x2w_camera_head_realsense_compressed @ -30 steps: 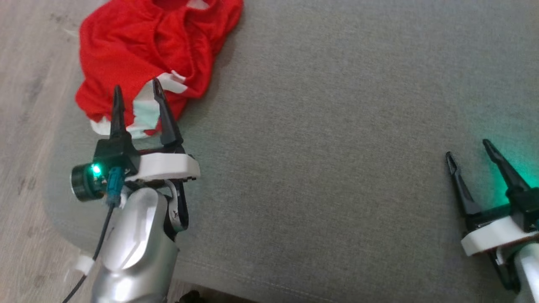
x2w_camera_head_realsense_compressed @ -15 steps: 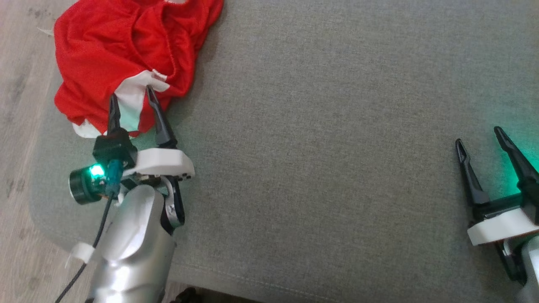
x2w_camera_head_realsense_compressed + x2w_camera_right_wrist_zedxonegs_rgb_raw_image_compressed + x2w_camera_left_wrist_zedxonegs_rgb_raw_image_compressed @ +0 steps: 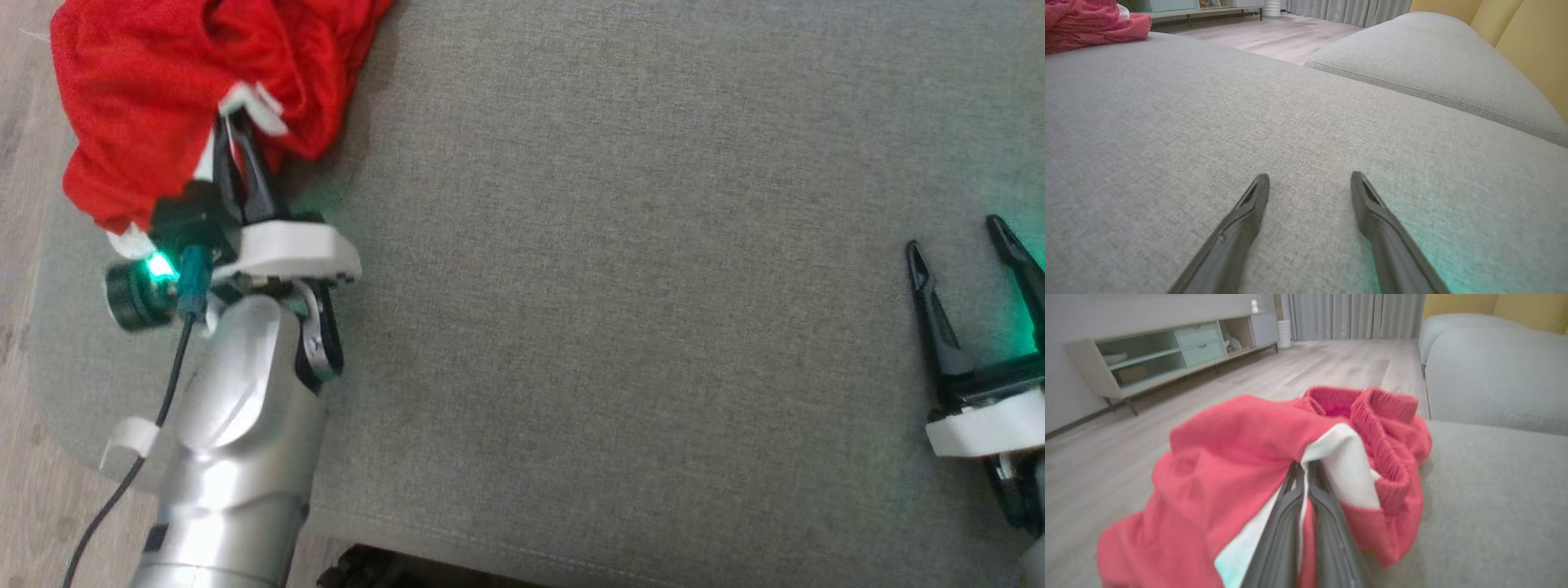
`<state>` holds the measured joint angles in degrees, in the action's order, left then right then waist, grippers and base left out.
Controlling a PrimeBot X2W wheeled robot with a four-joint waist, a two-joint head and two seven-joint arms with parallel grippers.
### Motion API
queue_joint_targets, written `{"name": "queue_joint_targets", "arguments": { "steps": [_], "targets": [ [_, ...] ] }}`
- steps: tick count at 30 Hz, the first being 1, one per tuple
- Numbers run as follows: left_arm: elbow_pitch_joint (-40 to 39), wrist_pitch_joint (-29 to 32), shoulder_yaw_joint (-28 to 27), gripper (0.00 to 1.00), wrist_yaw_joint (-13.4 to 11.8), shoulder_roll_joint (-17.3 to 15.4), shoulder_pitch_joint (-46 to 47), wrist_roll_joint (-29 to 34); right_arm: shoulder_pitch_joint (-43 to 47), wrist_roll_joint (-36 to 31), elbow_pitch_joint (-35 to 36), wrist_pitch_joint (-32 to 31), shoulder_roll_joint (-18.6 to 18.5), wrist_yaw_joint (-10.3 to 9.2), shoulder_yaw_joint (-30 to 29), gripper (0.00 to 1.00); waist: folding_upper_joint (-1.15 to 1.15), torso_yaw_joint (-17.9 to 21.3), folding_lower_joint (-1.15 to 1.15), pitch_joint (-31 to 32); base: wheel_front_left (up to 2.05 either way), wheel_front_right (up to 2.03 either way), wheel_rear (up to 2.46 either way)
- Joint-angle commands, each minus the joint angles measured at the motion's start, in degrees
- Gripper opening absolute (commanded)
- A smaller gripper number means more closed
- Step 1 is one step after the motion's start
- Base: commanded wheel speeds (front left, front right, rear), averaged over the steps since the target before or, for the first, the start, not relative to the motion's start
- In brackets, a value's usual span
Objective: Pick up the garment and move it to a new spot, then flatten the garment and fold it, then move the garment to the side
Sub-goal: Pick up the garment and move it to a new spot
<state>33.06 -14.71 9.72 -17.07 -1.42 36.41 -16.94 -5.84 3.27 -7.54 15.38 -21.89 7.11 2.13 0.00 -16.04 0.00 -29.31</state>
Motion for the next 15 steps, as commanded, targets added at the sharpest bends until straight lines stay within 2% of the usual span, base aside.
{"name": "queue_joint_targets", "arguments": {
  "steps": [1, 6, 10, 15],
  "targets": [
    [-4.00, -0.29, -1.90, 0.00, -0.03, -1.45, 1.54, 3.05, -1.26, 0.65, -1.93, -0.38, 0.34, 0.37, 1.27, 1.00, 0.00, 0.48, 0.00, 0.49, 0.00, 0.00, 0.00],
    [-12.64, -0.29, -0.99, 0.00, 0.56, -2.17, 1.93, 11.40, -2.44, 1.63, -4.42, -0.38, 3.73, 0.37, 2.57, 1.00, 0.00, 3.00, 0.00, 4.44, 0.00, 0.00, 0.00],
    [-16.72, -0.29, 0.17, 0.00, 1.76, -3.68, 3.27, 14.48, -3.33, 1.61, -5.46, -0.38, 6.28, 0.37, 3.99, 1.00, 0.00, 5.75, 0.00, 7.83, 0.00, 0.00, 0.00],
    [-20.45, -0.29, 3.26, 0.00, 5.15, -7.02, 7.73, 17.93, -3.92, 1.44, -6.79, -0.38, 10.63, 0.37, 6.18, 1.00, 0.00, 12.54, 0.00, 13.93, 0.00, 0.00, 0.00]
  ]
}}
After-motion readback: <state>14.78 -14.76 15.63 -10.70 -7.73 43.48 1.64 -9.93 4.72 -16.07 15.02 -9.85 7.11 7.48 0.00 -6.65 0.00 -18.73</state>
